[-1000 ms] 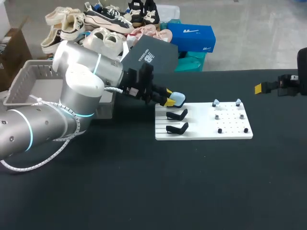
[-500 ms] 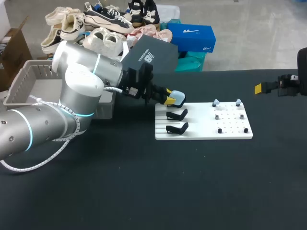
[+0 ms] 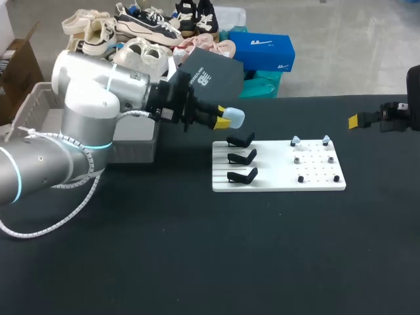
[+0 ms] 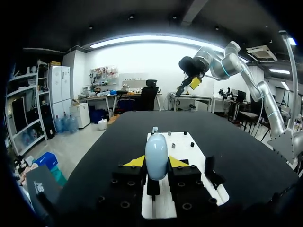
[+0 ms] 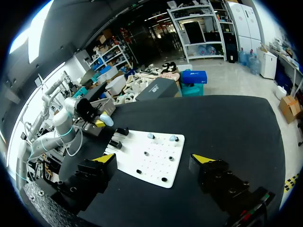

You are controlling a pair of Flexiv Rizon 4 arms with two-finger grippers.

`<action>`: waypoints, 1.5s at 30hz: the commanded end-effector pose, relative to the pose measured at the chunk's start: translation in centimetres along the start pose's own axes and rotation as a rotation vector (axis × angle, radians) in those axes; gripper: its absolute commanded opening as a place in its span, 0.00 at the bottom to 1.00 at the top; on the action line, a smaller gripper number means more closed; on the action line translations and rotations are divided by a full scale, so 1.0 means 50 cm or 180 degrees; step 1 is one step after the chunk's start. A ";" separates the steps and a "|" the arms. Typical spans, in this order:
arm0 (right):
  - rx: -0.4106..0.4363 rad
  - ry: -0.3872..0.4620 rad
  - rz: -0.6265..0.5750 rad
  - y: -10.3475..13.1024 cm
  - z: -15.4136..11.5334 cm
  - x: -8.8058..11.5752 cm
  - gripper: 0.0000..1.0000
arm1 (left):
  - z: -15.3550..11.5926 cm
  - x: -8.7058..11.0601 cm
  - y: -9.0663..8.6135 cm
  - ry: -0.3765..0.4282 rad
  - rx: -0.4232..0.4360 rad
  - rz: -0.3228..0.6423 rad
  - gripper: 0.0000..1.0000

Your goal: Pick up each earbud case from the left stands, insert the matching earbuds, close the lid, and place the case in the box.

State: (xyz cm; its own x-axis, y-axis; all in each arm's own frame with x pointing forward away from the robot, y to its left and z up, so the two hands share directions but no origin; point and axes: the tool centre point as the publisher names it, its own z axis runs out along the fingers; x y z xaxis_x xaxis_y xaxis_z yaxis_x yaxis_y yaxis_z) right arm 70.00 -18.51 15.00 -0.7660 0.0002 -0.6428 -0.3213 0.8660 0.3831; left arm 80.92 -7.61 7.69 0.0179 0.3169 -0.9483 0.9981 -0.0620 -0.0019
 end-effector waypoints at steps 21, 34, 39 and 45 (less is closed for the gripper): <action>0.0000 0.0000 0.0000 0.000 0.000 0.000 1.00 | -0.042 -0.045 -0.146 -0.0389 -0.0330 0.0213 0.00; 0.0000 0.0000 0.0000 0.000 0.000 0.000 1.00 | -0.042 -0.045 -0.146 -0.0389 -0.0330 0.0213 0.00; 0.0000 0.0000 0.0000 0.000 0.000 0.000 1.00 | -0.042 -0.045 -0.146 -0.0389 -0.0330 0.0213 0.00; 0.0000 0.0000 0.0000 0.000 0.000 0.000 1.00 | -0.042 -0.045 -0.146 -0.0389 -0.0330 0.0213 0.00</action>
State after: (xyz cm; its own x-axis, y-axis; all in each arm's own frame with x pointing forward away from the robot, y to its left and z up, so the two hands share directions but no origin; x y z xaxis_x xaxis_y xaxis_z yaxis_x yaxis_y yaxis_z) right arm 70.00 -18.51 15.00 -0.7660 0.0002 -0.6428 -0.3213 0.8660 0.3831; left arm 74.05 -5.86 10.51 0.0818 0.1977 -0.9768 0.9966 -0.0065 0.0822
